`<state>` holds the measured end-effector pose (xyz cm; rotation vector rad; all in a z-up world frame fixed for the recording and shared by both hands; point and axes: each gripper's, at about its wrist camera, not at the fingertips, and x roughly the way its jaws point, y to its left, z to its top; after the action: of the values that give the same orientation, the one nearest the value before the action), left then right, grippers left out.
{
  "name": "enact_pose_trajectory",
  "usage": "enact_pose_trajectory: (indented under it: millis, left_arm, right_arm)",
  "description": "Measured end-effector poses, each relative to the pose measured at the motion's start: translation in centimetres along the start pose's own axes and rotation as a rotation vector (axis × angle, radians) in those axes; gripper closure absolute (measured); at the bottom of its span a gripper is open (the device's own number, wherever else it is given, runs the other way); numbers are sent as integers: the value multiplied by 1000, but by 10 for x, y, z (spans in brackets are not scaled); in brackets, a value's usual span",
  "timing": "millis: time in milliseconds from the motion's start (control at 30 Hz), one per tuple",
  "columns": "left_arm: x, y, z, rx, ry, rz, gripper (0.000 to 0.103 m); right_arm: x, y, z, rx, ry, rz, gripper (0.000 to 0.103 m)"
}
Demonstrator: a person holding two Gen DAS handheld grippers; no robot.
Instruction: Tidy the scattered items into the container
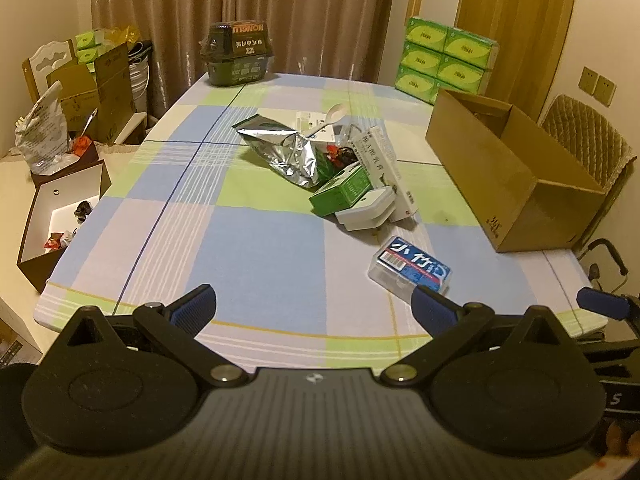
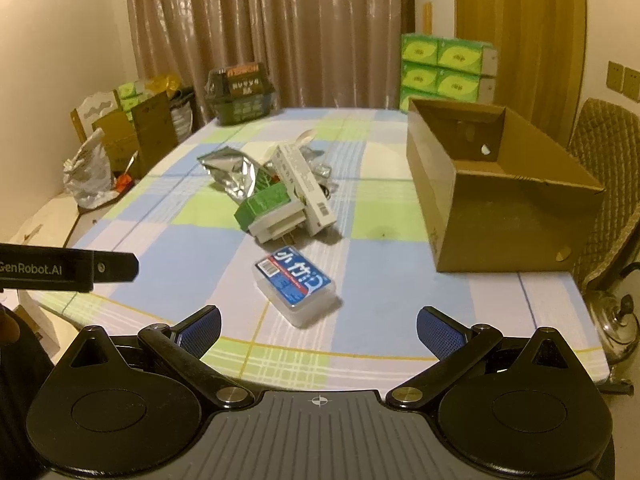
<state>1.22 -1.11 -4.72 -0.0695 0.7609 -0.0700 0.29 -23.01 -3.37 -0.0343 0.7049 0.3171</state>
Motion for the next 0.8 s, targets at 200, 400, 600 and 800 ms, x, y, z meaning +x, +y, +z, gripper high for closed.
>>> enact_pose_trajectory:
  millis: [200,400,600,800]
  left_arm:
    - [10,5,11,29,-3,6,1]
    - [21,7,26,115,-40,-31,1]
    - [42,15,37,145,-26,-74,1]
    - [75,17,49,208,33,-111,1]
  right_arm:
    - [12,-2,4,-55,-25,8,2]
    - [27,2,6,-223,-68,69,2]
    - [57,4,13,-331,21,93,2]
    - [91,4,19,-376,63,162,2]
